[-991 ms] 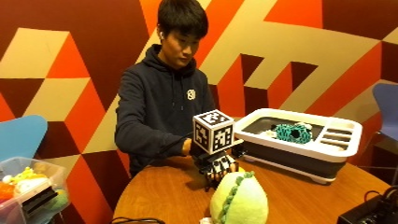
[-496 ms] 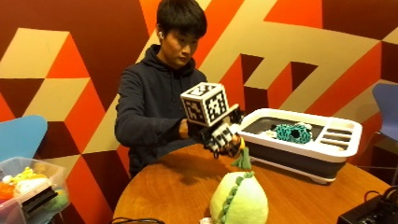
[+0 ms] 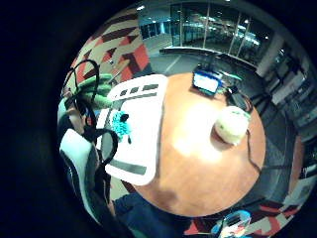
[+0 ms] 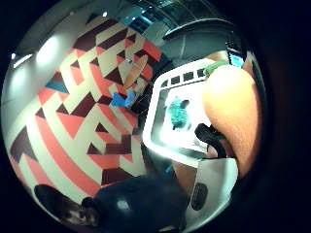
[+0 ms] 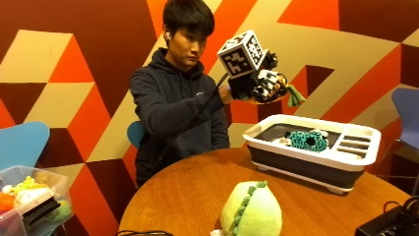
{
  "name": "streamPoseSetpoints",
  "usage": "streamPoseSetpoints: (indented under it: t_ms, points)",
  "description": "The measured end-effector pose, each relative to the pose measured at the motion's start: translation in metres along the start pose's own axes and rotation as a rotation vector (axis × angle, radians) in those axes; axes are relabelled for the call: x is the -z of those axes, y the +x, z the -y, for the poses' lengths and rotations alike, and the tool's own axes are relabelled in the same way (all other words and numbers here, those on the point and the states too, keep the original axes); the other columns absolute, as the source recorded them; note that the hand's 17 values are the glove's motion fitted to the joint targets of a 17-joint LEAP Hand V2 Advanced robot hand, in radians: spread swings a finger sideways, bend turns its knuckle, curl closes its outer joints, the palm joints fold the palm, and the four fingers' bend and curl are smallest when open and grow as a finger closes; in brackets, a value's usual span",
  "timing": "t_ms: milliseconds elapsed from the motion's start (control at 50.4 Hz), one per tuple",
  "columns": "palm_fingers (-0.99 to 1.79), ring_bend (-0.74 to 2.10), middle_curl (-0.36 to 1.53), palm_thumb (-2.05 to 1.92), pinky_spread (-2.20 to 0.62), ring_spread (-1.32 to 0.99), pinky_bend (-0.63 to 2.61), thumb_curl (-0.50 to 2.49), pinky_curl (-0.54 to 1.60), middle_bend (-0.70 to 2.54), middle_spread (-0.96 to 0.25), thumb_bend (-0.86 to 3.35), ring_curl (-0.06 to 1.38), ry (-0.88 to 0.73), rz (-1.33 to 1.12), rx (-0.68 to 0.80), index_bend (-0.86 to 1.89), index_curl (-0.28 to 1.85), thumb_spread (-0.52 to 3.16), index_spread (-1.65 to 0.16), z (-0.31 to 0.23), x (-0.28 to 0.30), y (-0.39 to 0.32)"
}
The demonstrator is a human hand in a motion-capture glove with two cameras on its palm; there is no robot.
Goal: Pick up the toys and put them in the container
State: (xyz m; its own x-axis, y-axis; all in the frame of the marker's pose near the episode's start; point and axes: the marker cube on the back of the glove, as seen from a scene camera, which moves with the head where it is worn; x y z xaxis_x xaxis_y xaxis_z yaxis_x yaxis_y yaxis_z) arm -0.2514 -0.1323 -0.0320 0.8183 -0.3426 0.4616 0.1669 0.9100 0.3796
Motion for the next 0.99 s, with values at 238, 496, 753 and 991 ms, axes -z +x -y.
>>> streamPoseSetpoints:
  t_ms: [238,496,753,991]
  points:
    - [0.90,1.48,0.86,0.64,-0.47,-0.35,1.33,1.18,0.71,1.12,-0.20,0.17,0.63,-0.127,-0.032,0.008,0.74,0.27,0.58,-0.23,0.001,-0.081,-0.030]
    - [0.13,1.37,0.75,0.29,-0.36,-0.29,1.28,0.93,0.65,0.78,-0.16,-0.06,0.59,-0.184,-0.054,0.016,0.21,0.21,0.98,-0.14,-0.002,-0.078,-0.004]
    - [0.01,1.06,0.63,0.12,-0.13,-0.21,1.09,0.66,0.48,0.58,-0.09,-0.02,0.43,-0.020,-0.184,-0.094,0.29,0.28,1.25,-0.18,-0.010,0.028,0.092]
    - [-0.17,0.69,0.53,0.13,-0.01,-0.10,0.99,0.53,0.42,0.35,-0.03,0.00,0.32,-0.101,-0.320,-0.274,0.38,0.35,1.36,-0.26,-0.012,0.045,0.216]
